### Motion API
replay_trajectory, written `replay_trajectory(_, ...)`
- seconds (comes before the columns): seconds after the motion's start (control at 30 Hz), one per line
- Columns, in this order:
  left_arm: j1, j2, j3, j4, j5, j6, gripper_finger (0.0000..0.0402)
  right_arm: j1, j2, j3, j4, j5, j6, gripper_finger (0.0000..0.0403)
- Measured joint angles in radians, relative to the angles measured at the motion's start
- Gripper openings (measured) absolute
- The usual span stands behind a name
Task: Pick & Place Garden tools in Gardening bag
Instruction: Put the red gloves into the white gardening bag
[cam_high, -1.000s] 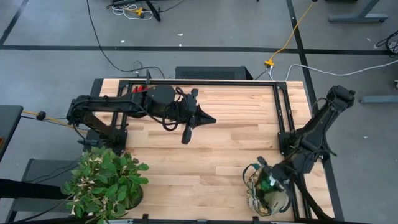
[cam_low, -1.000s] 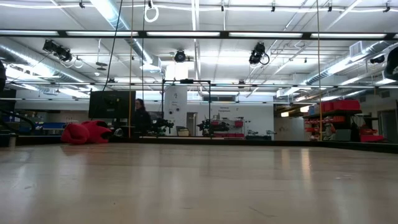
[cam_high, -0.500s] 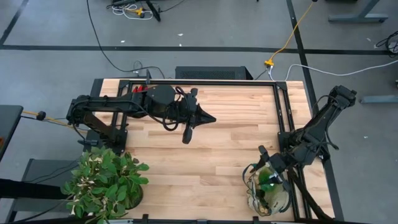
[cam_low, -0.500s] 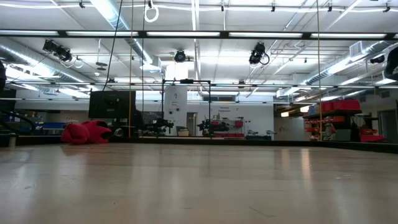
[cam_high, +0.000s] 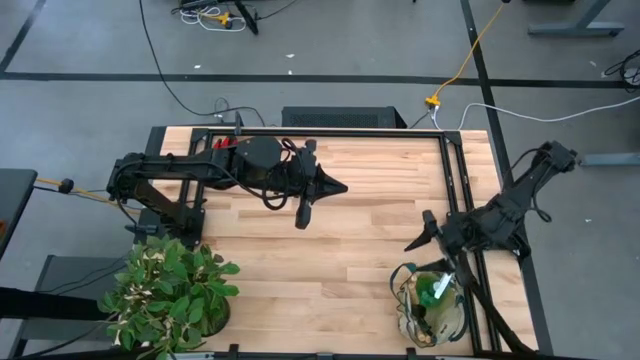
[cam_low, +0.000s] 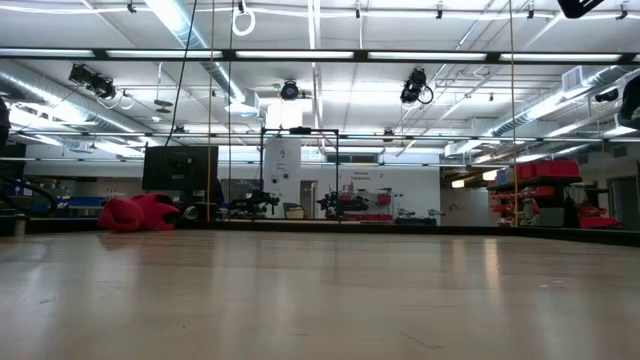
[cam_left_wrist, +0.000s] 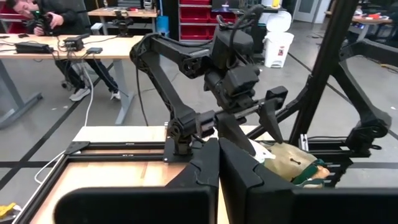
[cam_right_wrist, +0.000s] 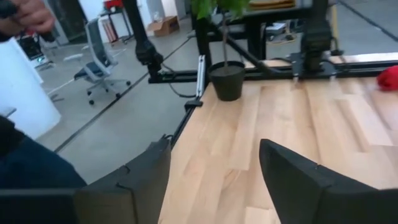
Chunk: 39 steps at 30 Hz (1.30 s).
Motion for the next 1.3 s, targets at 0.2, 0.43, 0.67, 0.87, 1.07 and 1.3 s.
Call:
replay_trajectory(0.2, 0.000, 0.000, 0.000, 0.000, -0.008, 0.000, 0.0014, -0.045, -0.099, 0.000, -0.078, 0.000, -0.008, 0.0222)
replay_trajectory(0.43, 0.000, 0.000, 0.000, 0.000, -0.050, 0.000, 0.0005, -0.091, -0.168, 0.000, -0.118, 0.070, -0.035, 0.0186)
replay_trajectory(0.67, 0.000, 0.000, 0.000, 0.000, -0.104, -0.002, 0.0016, -0.165, -0.181, 0.000, -0.149, 0.082, -0.047, 0.0145)
replay_trajectory(0.87, 0.001, 0.000, 0.000, 0.000, -0.113, -0.002, 0.0005, -0.240, -0.181, 0.000, -0.160, 0.062, -0.077, 0.0107)
replay_trajectory(1.07, 0.023, 0.000, 0.000, 0.000, -0.112, -0.031, 0.0014, -0.335, -0.181, 0.000, -0.152, 0.013, -0.113, 0.0058)
replay_trajectory(1.3, 0.045, 0.000, 0.000, -0.001, -0.110, -0.051, 0.0008, -0.453, -0.177, 0.036, -0.145, -0.083, -0.163, 0.0006)
